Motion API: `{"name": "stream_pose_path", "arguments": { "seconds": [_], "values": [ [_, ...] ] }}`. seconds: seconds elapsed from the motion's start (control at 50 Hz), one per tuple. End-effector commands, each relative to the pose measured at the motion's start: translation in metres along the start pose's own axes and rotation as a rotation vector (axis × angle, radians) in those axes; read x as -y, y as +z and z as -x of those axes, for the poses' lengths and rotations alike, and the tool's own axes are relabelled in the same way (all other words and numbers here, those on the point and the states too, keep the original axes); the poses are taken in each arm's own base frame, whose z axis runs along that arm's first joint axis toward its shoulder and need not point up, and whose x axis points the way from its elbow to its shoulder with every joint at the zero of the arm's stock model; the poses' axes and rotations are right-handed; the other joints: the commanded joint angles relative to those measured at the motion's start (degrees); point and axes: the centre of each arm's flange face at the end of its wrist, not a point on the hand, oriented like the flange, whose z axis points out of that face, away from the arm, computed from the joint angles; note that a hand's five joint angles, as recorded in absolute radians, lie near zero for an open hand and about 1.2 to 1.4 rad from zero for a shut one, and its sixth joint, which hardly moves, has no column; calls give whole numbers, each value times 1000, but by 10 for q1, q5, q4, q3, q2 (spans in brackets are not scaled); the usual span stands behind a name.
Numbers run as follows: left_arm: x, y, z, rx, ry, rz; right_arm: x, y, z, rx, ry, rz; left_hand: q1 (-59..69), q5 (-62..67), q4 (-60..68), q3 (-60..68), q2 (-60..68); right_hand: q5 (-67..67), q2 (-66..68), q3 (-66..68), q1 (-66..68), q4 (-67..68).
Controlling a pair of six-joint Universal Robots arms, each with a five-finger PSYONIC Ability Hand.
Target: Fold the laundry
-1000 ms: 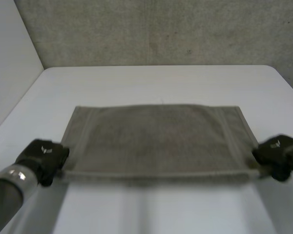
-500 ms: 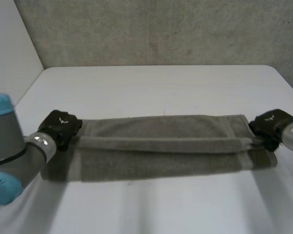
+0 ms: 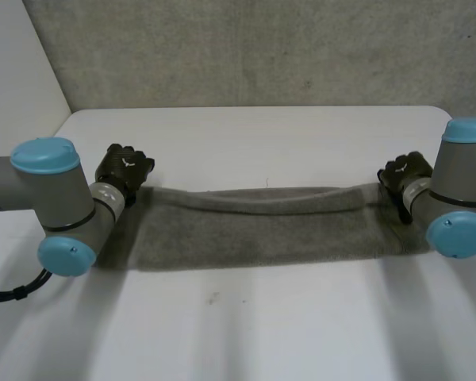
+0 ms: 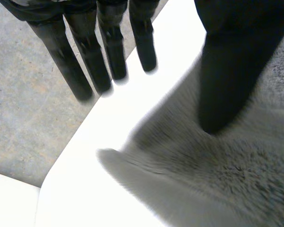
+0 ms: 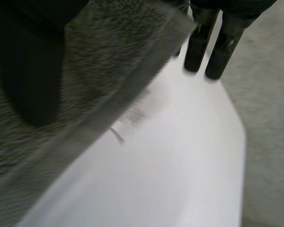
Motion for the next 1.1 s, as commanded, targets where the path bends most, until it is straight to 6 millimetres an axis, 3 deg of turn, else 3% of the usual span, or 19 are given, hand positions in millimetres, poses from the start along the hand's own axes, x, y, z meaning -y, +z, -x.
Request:
{"name": "stream_pose_path", "arguments": {
  "seconds": [0.02, 0.12, 0.16, 0.26, 0.34, 0.48, 0.6, 0.66, 0.78, 1.1],
  "values": [
    [8, -4, 10, 78, 3, 16, 28, -9, -38, -217, 26, -76, -180, -218, -219, -212, -206, -97, -86, -91, -54, -90],
    [24, -16, 28, 147, -9, 10, 44, -30, -62, -283, 56, -136, -179, -216, -218, -210, -205, -97, -86, -91, -54, -90],
    [34, -30, 35, 159, -14, -5, 54, -49, -75, -303, 98, -175, -179, -216, -218, -210, -205, -97, -86, -91, -54, -90],
    [45, -53, 39, 162, -19, -25, 60, -74, -76, -259, 147, -213, -179, -216, -218, -210, -205, -97, -86, -91, -54, -90],
    [52, -70, 34, 146, -48, -42, 53, -85, -63, -176, 146, -200, -179, -216, -218, -210, -205, -97, -86, -91, -54, -90],
    [45, -96, 22, 112, -272, -40, 7, -105, -44, 28, 173, -76, -179, -216, -218, -210, -205, -97, -86, -91, -54, -90],
    [36, -103, 19, 126, -437, -75, -19, -106, -30, 124, 215, -50, -181, -219, -220, -212, -207, 101, 111, 106, 143, 107],
    [33, -103, 18, 134, -457, -86, -26, -104, -28, 135, 228, -42, -181, -219, -220, -212, -207, 136, 146, 142, 179, 143],
    [29, -105, 23, 176, -468, -134, -54, -80, -11, 159, 247, -43, -180, -218, -219, -212, -206, 202, 212, 207, 245, 208],
    [31, -109, 22, 173, -469, -142, -73, -64, -5, 140, 244, -33, -181, -219, -220, -212, -207, 351, 361, 357, 394, 357]
  ]
}}
